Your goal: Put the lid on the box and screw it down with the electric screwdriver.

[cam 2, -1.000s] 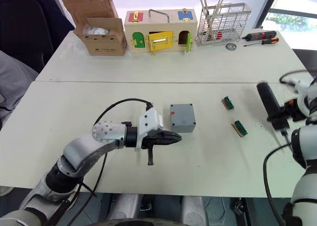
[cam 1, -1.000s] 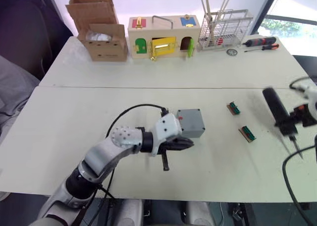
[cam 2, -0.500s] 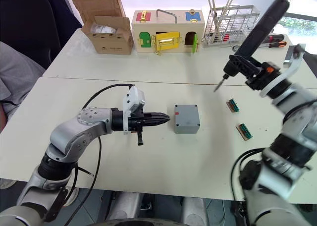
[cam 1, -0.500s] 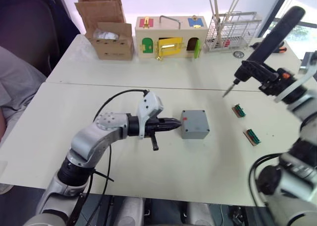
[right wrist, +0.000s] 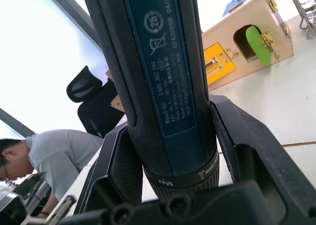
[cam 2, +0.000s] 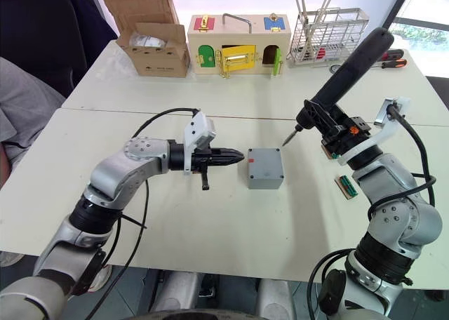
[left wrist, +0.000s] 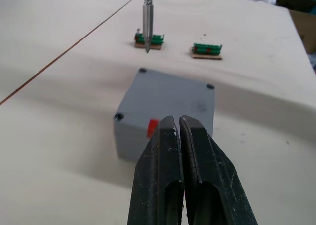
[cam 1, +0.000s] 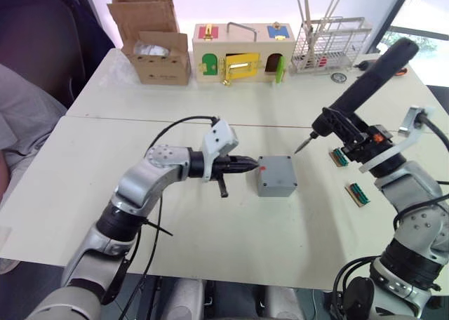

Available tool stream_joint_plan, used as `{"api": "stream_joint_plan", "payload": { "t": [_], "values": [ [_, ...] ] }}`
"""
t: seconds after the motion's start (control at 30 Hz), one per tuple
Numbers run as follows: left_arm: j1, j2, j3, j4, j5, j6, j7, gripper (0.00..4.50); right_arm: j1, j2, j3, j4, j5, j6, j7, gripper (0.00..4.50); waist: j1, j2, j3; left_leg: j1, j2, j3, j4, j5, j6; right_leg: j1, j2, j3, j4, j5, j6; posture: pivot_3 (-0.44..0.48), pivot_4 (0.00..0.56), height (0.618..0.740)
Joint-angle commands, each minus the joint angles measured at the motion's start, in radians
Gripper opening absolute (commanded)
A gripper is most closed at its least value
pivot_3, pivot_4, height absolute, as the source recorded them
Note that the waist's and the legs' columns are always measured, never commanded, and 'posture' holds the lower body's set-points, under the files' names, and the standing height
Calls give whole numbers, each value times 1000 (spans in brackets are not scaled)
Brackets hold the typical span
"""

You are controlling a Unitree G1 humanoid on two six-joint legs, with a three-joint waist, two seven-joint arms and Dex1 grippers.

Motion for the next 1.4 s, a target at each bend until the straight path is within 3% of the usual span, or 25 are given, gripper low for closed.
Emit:
{"api": "stream_joint_plan", "payload": {
  "t": [0.03,0.37,0.83,1.4],
  "values": [
    [-40,-48,-13,79,42,-76,-10,99,7,-24,36,-70,48,-62,-15,1819,0,0,0,0,0,0,0,0,0,0,0,0,0,0,0,0,150,729],
    [-43,-153,-77,257,162,-189,-21,99,61,-32,118,-47,60,-175,-58,1819,3,0,0,0,0,0,0,0,0,0,0,0,-1,0,0,0,150,729],
    [13,-165,-82,233,187,-185,-40,99,107,-70,168,16,52,-283,-58,1819,3,0,0,0,3,0,0,-1,2,0,0,0,-1,0,0,0,150,729],
    [52,-169,-62,191,191,-163,4,99,135,-161,335,59,-54,-367,-14,1819,1,-2,-1,1,3,0,0,-2,3,1,0,0,-1,0,0,0,150,729]
  ]
}}
